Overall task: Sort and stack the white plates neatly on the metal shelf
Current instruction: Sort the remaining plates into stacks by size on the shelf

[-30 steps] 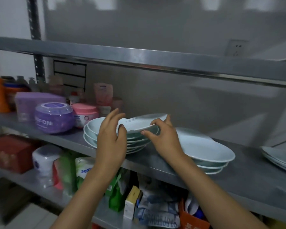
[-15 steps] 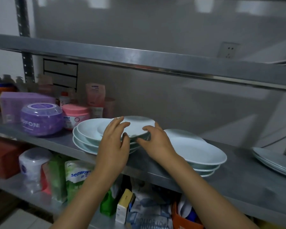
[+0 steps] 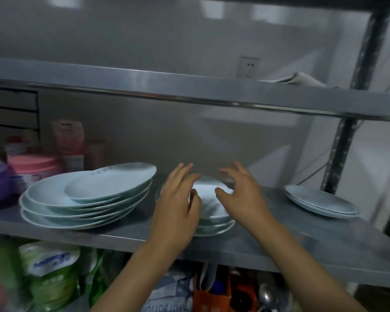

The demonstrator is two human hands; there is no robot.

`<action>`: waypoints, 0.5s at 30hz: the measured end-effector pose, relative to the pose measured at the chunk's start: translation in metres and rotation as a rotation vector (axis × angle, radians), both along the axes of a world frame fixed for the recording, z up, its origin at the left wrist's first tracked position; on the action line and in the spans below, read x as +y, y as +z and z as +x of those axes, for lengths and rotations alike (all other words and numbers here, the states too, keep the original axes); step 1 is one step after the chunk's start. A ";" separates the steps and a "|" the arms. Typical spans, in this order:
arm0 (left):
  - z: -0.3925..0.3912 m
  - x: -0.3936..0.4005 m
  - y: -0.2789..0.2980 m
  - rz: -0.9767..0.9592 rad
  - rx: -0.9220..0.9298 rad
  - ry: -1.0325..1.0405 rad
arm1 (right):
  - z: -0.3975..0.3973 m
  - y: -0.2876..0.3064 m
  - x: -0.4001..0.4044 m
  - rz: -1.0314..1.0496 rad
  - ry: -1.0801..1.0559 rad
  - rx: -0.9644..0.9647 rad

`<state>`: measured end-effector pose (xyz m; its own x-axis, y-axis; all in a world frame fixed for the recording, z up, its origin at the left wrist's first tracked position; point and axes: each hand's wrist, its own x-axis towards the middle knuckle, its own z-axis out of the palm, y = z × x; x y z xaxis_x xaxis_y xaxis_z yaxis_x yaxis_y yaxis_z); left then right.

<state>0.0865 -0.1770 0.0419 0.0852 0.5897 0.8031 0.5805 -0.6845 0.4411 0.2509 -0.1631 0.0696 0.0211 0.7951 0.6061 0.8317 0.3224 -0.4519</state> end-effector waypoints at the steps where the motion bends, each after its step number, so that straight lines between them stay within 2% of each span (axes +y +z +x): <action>1: 0.013 -0.002 0.001 0.029 0.018 -0.044 | 0.016 -0.001 -0.004 0.008 -0.024 0.014; 5: 0.063 -0.009 -0.001 0.130 0.071 -0.184 | 0.080 -0.012 -0.015 0.028 -0.144 0.050; 10: 0.122 -0.007 -0.021 0.131 0.082 -0.303 | 0.150 -0.039 -0.023 -0.013 -0.277 0.100; 15: 0.178 0.016 -0.036 0.170 0.285 -0.337 | 0.206 -0.060 -0.030 -0.029 -0.415 0.148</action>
<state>0.2642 -0.1607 0.0055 0.4805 0.3530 0.8028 0.3950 -0.9044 0.1613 0.4566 -0.1935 0.0100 0.4271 0.7177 0.5500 0.8135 -0.0394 -0.5802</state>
